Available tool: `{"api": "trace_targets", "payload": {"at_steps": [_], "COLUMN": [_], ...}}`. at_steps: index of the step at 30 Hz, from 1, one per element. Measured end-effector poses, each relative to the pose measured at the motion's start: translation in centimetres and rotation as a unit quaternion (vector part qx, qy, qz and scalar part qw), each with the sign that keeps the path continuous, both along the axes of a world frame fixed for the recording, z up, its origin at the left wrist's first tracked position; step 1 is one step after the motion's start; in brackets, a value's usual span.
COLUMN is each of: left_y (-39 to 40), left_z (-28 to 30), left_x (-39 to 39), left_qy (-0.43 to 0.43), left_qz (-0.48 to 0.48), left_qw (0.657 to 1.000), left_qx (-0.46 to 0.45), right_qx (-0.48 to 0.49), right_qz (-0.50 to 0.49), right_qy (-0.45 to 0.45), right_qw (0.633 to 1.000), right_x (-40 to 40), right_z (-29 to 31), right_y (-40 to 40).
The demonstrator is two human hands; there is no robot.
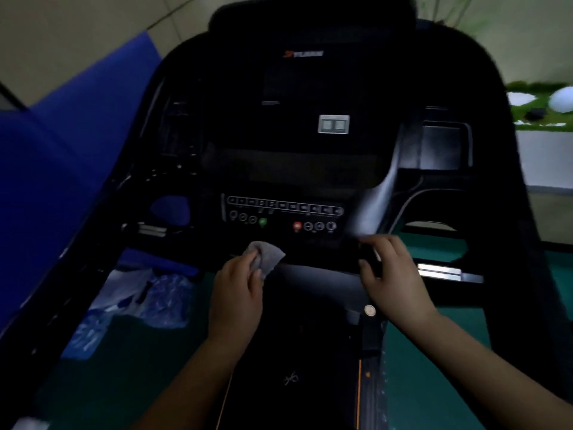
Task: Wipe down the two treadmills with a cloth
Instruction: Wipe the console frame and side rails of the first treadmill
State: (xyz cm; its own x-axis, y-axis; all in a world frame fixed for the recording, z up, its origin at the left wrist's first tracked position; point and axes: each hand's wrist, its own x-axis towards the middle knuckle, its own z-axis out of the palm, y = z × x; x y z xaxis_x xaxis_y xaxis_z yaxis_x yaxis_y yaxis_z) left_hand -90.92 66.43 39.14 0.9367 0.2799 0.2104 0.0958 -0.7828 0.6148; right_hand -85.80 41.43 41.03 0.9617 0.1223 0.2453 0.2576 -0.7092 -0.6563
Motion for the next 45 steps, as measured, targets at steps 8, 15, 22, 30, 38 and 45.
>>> {"api": "trace_targets", "payload": {"at_steps": [8,15,22,30,38,45], "left_y": [12.0,20.4,20.3,23.2,17.4,25.1], "left_z": [-0.7,-2.1,-6.3,-7.5,-6.9,-5.9], "left_x": [1.2,5.5,9.5,10.1,9.8,10.5], "left_qy": [0.023,-0.027,-0.025,-0.05,-0.029,-0.039], "left_qz": [0.097,0.132,0.073,-0.01,0.038,0.042], "left_qw": [0.988,0.99,0.997,0.994,0.998,0.987], "left_qx": [-0.114,-0.043,0.005,0.094,0.039,0.148], "right_qx": [-0.042,-0.102,-0.22,-0.254,-0.261,-0.247], "right_qz": [0.113,0.128,0.117,0.089,0.077,0.089], "right_qy": [0.021,-0.04,-0.101,-0.151,-0.159,-0.157], "right_qw": [0.992,0.986,0.963,0.951,0.949,0.952], "right_x": [4.4,9.9,14.4,14.9,14.7,14.9], "right_z": [-0.2,-0.6,-1.6,-2.6,-2.6,-2.8], "right_y": [11.3,19.5,23.1,23.4,23.7,23.3]}}
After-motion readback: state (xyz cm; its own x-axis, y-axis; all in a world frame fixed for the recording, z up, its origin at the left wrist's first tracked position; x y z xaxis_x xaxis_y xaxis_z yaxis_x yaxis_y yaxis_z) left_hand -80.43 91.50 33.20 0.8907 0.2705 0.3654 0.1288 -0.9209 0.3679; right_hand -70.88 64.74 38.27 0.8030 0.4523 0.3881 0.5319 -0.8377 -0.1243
